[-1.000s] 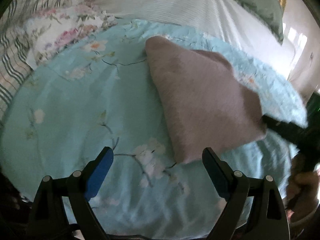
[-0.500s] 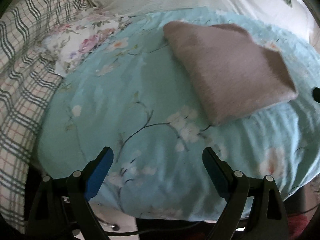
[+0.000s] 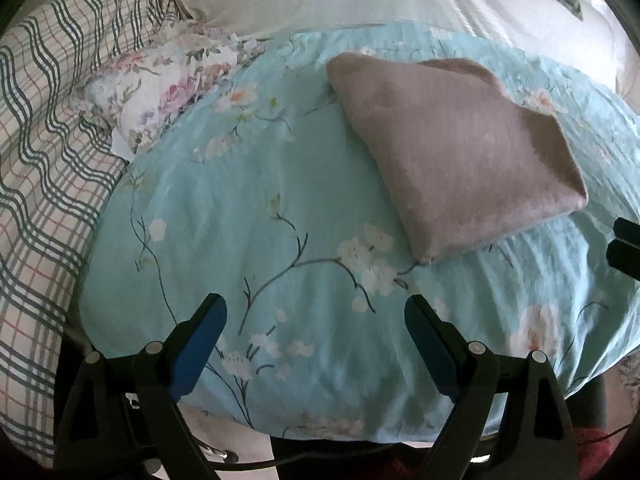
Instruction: Fold small clothes
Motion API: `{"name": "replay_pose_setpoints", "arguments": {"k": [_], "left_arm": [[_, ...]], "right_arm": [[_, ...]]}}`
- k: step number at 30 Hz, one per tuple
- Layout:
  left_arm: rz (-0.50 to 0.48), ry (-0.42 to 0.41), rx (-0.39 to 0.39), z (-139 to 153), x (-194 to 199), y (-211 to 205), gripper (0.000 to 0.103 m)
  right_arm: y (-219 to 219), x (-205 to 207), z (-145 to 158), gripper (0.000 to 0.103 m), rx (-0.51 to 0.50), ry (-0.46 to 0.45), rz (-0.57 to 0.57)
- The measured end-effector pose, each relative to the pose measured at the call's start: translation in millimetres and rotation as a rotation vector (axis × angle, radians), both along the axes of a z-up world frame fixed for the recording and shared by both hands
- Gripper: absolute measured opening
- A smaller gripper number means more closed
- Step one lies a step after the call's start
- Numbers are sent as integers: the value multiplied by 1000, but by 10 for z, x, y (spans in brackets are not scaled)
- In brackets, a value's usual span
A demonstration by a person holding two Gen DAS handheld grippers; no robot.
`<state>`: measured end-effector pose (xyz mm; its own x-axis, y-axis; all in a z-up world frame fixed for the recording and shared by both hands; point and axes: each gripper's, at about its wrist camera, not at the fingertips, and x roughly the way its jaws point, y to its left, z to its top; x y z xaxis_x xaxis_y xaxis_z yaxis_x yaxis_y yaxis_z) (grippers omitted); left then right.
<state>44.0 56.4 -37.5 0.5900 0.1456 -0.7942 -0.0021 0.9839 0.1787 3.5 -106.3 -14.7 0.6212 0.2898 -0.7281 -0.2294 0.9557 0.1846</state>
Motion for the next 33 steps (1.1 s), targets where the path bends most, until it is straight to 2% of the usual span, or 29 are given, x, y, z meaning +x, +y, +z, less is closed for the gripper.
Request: {"name": "replay_pose_setpoints", "arguments": {"k": [15, 20, 24, 27, 33], "left_arm": [[2, -61, -38, 279, 236, 33, 91], [1, -63, -44, 307, 334, 11, 92], [-12, -55, -98, 320, 495, 54, 94], [-21, -44, -148, 333, 621, 90, 94], [-2, -61, -165, 410, 768, 103, 94]], "right_arm": [[159, 207, 231, 77, -24, -30, 45], [174, 343, 300, 87, -13, -27, 68], [149, 528, 349, 87, -21, -25, 57], [71, 712, 394, 87, 10, -25, 33], [26, 984, 461, 87, 35, -18, 10]]}}
